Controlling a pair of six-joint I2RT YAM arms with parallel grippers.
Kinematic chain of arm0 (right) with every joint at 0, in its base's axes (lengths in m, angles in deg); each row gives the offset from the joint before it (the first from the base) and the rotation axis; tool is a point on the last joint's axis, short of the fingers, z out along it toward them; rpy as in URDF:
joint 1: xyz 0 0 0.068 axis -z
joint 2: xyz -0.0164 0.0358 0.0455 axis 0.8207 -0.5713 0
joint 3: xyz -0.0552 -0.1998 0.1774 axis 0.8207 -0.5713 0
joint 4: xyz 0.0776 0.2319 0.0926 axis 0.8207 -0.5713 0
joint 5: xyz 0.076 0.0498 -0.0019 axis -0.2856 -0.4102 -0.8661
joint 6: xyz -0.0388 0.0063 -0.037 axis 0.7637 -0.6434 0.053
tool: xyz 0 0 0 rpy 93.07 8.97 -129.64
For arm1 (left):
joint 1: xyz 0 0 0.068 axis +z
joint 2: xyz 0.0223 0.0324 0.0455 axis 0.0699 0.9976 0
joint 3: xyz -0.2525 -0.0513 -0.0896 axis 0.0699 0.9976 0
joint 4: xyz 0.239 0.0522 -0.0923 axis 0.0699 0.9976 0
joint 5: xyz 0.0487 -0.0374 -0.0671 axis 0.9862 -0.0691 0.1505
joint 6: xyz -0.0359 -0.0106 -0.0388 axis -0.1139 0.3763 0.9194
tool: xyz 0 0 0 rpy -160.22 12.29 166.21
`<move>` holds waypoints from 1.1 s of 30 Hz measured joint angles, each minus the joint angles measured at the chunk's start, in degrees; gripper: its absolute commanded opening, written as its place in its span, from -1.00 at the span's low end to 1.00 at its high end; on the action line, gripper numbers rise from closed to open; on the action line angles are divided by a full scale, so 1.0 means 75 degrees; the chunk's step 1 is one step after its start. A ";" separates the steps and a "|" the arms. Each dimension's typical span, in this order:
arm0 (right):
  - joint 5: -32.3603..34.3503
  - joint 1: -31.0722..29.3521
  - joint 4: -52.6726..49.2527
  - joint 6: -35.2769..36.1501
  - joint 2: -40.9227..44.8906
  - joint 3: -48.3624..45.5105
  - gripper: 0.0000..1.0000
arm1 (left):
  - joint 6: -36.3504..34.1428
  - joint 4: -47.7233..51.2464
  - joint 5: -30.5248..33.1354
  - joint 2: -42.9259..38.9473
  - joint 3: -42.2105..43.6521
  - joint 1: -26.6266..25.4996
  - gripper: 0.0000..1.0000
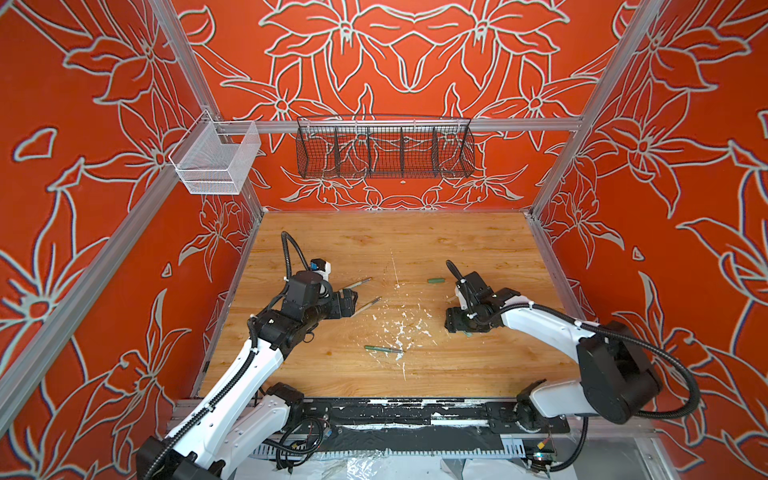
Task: Insert the pens into the pen caps
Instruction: 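Move the right gripper toward the pale green cap while the left moves over pens, then lower the right gripper over the pale green cap and close on it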
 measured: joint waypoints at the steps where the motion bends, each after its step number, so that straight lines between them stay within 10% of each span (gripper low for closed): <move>1: -0.0006 0.0000 0.0061 0.0061 -0.0093 0.0023 0.54 | -0.0003 0.0000 0.0000 0.0000 0.0000 0.0000 0.94; 21: -0.1463 -0.0615 0.0233 0.0522 -0.0256 0.0128 0.53 | -0.0035 0.0017 0.0029 0.0029 0.0000 -0.0006 0.94; 33: -0.0726 -0.0615 -0.1454 0.0259 0.1113 0.0137 0.50 | -0.0058 0.0015 0.0029 0.0032 0.0000 -0.0055 0.94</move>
